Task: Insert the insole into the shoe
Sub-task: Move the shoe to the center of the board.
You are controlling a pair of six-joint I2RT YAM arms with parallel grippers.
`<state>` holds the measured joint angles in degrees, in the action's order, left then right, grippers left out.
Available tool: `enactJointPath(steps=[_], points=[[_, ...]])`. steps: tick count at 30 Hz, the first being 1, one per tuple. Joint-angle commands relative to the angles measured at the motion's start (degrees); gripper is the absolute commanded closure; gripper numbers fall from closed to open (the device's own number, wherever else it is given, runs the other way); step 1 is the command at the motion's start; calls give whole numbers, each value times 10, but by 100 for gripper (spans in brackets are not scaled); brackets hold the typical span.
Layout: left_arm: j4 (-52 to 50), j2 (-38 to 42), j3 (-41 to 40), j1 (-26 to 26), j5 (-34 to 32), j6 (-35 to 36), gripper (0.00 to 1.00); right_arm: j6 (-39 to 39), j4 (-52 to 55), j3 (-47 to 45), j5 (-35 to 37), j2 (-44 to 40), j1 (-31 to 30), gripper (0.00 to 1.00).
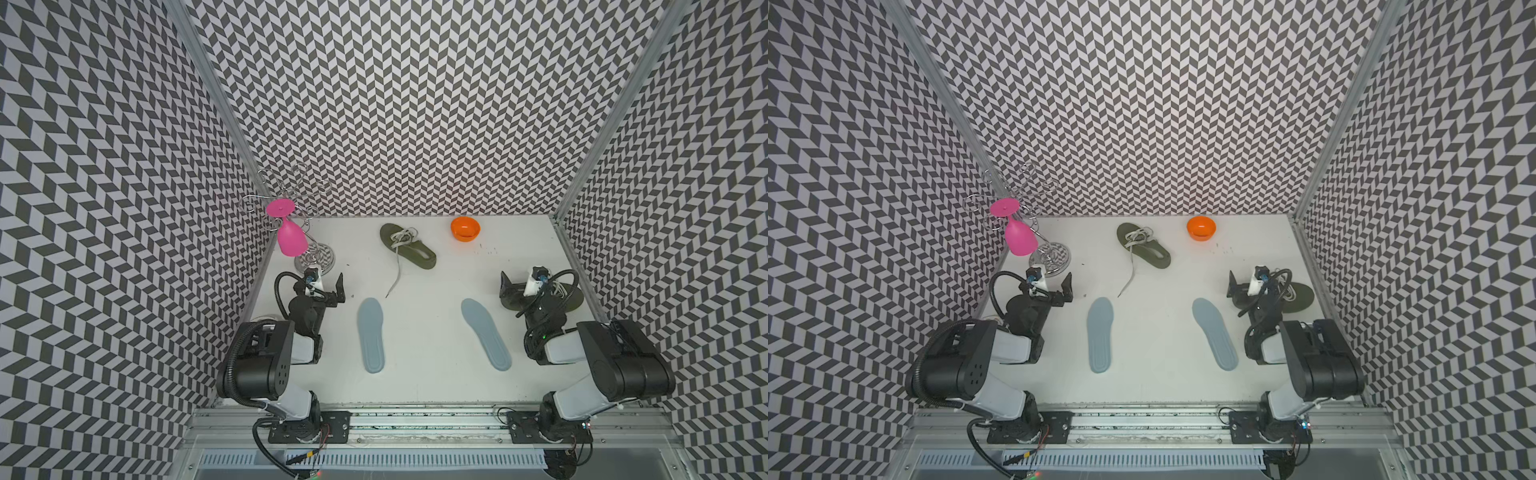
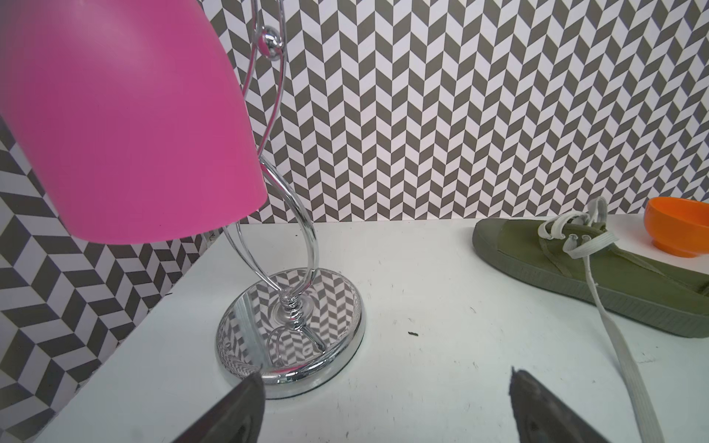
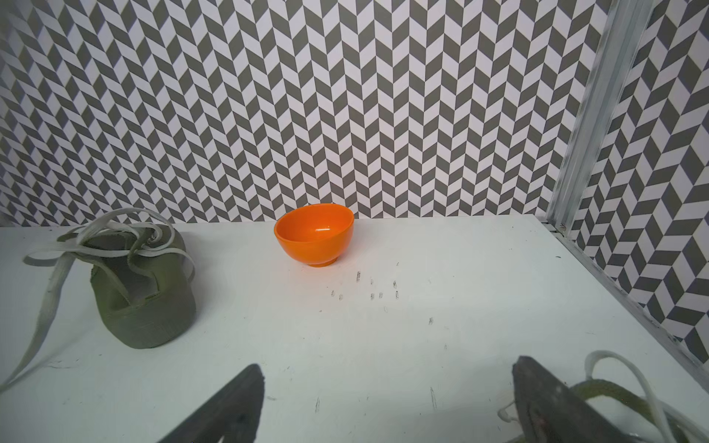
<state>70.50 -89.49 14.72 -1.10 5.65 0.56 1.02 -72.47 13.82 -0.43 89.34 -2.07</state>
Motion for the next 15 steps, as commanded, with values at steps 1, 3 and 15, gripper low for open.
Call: enactJointPath(steps=[1, 3, 15], points=[[7, 1, 4, 3, -4, 4, 0, -1, -39, 2, 5, 5, 2, 0], [6, 1, 5, 2, -6, 1, 1, -1, -39, 2, 6, 5, 2, 0], [4, 1, 6, 2, -6, 1, 0, -1, -36, 3, 5, 6, 2, 0]])
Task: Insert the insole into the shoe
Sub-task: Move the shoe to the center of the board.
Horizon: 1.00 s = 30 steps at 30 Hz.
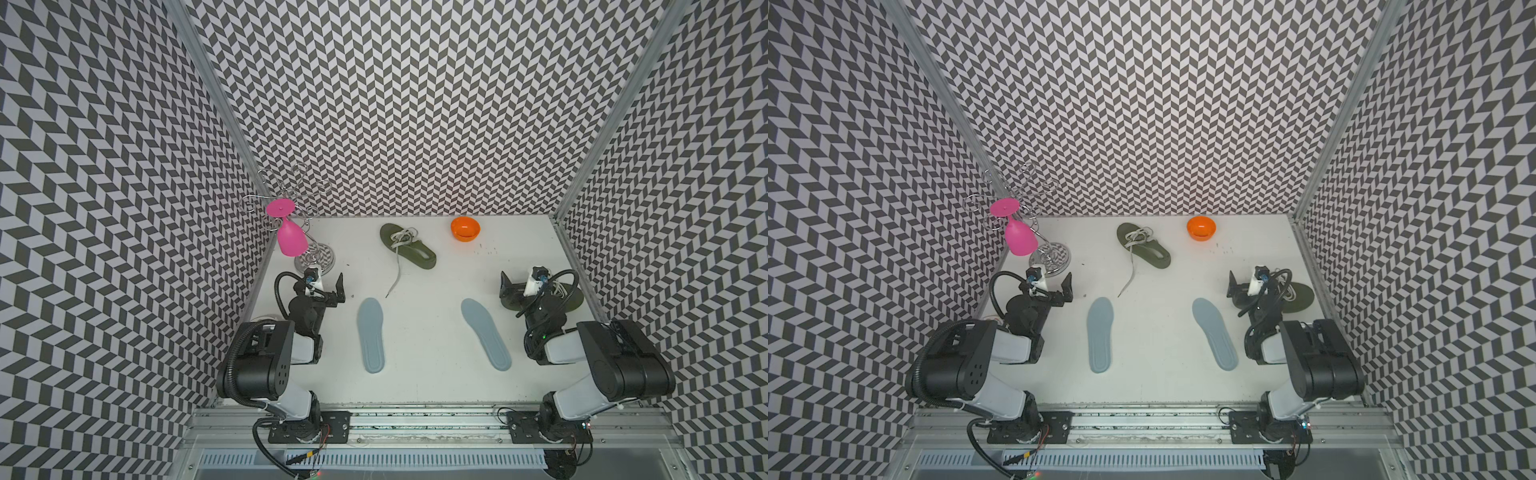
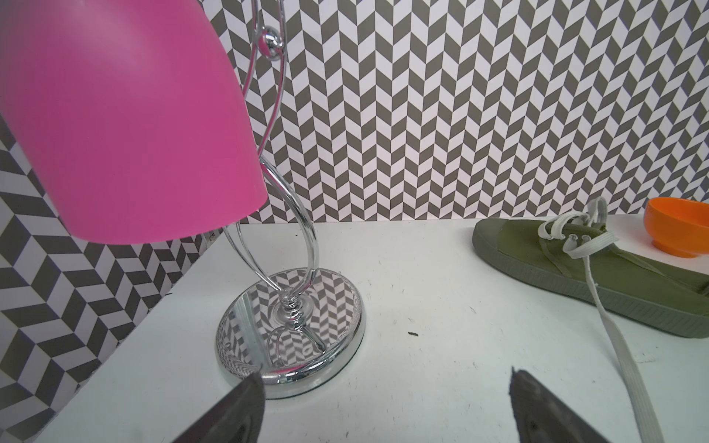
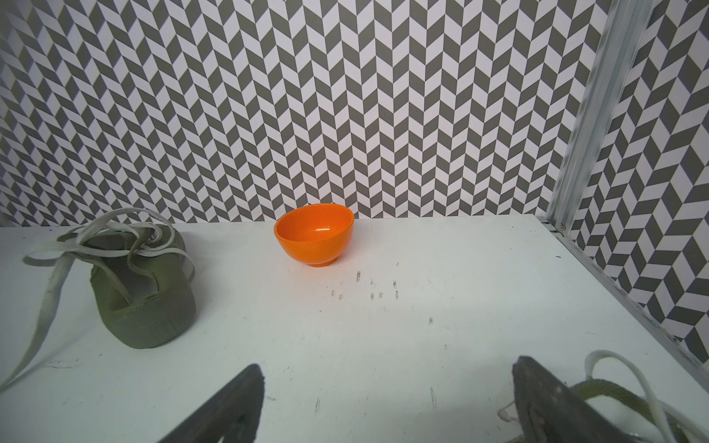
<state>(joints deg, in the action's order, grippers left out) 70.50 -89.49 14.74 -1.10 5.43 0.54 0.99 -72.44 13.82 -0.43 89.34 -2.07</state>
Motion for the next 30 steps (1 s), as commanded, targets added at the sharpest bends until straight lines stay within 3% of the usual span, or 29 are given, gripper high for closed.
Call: enactJointPath(steps=[1, 4, 6, 9, 10, 13, 18, 22, 24, 30], points=[[2, 2, 6, 2, -3, 1, 0, 0, -36, 3, 5, 6, 2, 0], [0, 6, 4, -5, 10, -3, 4, -2, -37, 2, 6, 5, 2, 0], [-23, 20, 20, -6, 1, -9, 6, -1, 17, 22, 6, -16, 2, 0], [-295, 62, 152, -3, -40, -34, 1, 12, 214, 100, -15, -90, 0, 0], [-342, 57, 187, -3, -37, -52, 1, 2, 272, 129, -17, -103, -6, 1], [-471, 15, 290, 2, 33, -140, 1, -29, 394, 207, -20, -115, -59, 3], [-662, -27, 393, 122, -107, -270, 0, -66, 499, 291, -23, -80, -157, 6], [-785, -68, 471, 209, -152, -418, 0, -130, 517, 307, -67, -66, -174, 11], [-777, -78, 491, 255, -194, -425, 0, -141, 514, 306, -74, -64, -177, 12], [-788, -159, 591, 302, -167, -482, 2, -138, 544, 324, -77, -55, -184, 14]])
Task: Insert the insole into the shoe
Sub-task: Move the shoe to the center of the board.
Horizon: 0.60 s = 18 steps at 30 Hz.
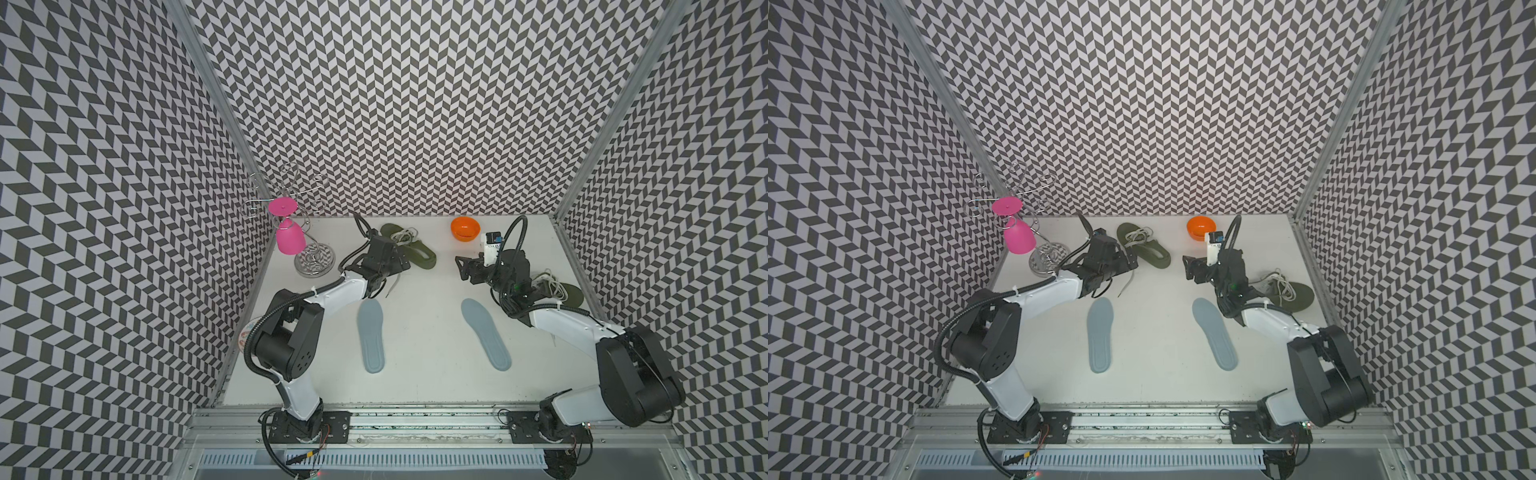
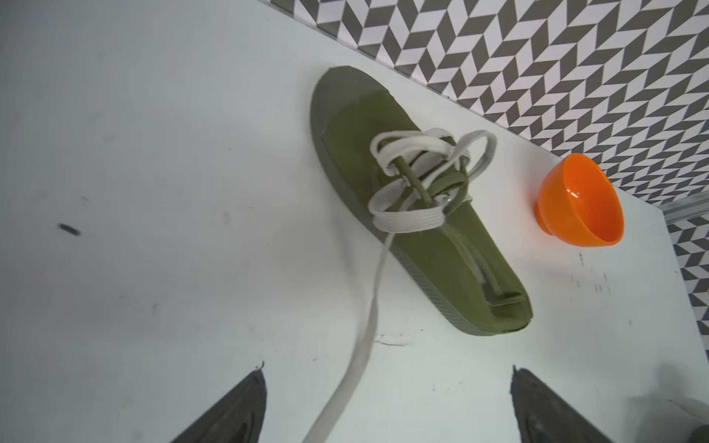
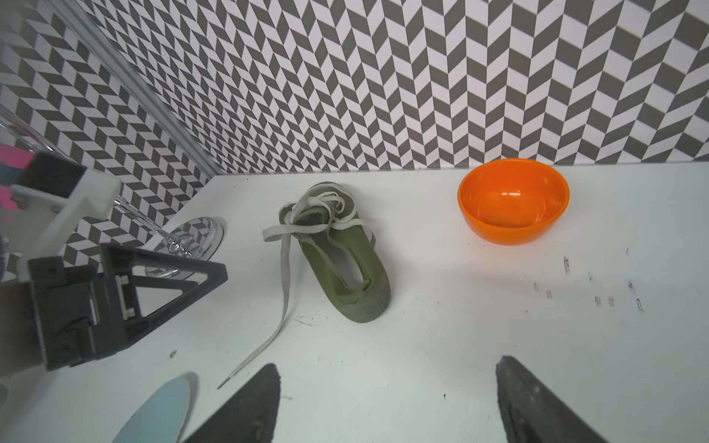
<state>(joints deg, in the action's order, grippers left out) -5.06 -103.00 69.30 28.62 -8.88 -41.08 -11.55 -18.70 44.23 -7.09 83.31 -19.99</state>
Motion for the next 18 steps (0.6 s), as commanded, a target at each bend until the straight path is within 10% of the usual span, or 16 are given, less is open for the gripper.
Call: enactJointPath(steps=[1, 18], points=[[-29, -38, 61, 11, -23, -70, 2, -10, 10, 22, -10, 6, -5, 14], [-83, -222, 249, 52, -88, -165, 25, 19, 22, 27, -4, 24, -5, 16]])
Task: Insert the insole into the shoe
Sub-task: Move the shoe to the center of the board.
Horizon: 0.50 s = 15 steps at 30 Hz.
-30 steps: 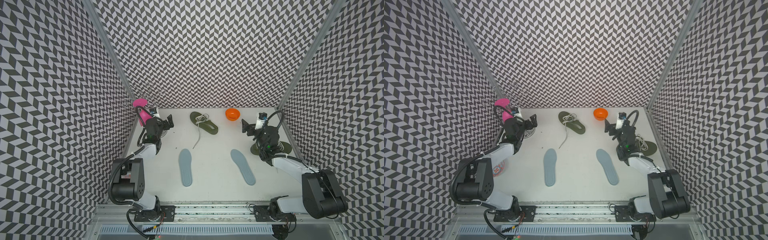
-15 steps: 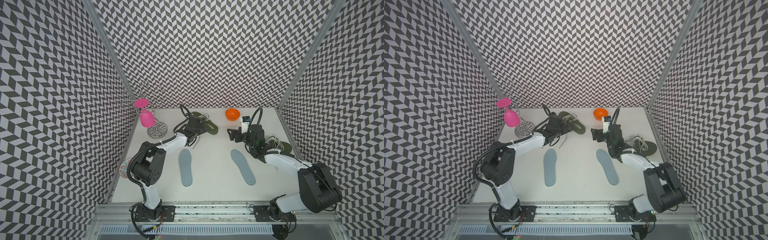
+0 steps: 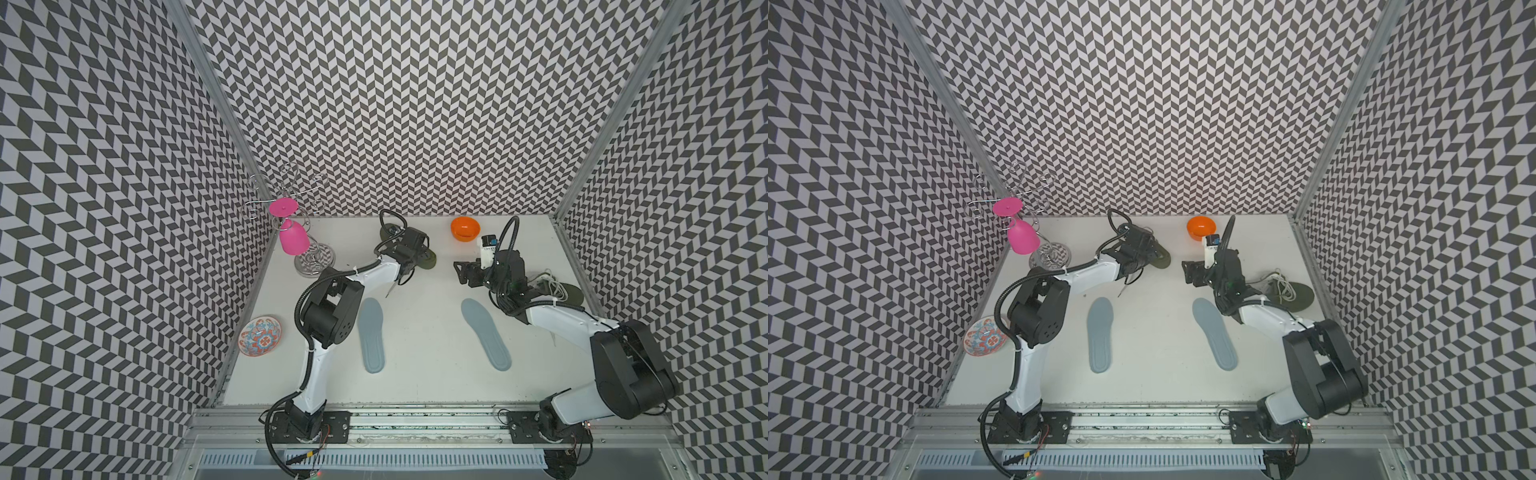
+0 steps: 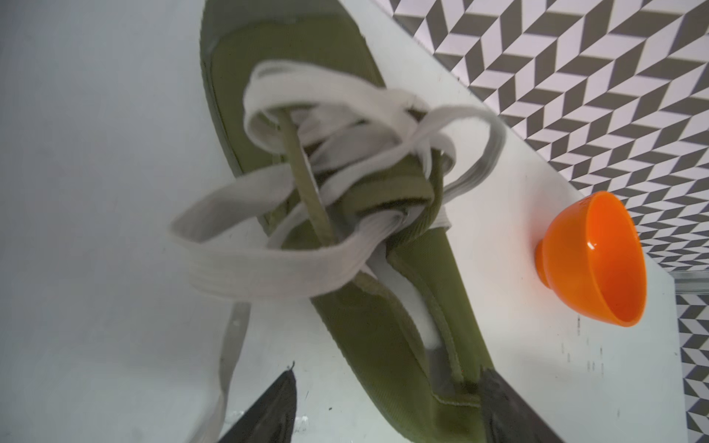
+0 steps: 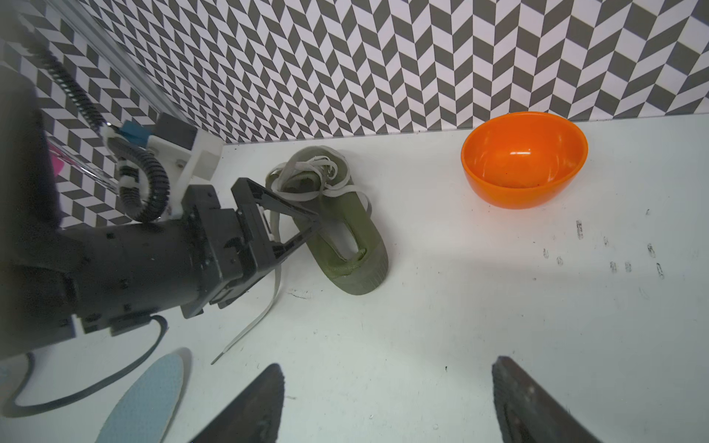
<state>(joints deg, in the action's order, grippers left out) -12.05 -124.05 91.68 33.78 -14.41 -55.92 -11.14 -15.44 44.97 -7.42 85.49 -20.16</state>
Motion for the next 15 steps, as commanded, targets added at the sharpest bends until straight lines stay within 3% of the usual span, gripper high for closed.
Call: enactJointPath(steps=[1, 12, 15], points=[[-6, -18, 30, -3, -28, -1, 25, 17, -9, 20, -8, 0, -3, 16], [-15, -63, 73, -31, -31, 44, 28, -9, -18, 14, -112, 7, -9, 22], [-21, -74, 84, -35, -27, 50, 46, -11, -16, 17, -124, 13, -25, 23]])
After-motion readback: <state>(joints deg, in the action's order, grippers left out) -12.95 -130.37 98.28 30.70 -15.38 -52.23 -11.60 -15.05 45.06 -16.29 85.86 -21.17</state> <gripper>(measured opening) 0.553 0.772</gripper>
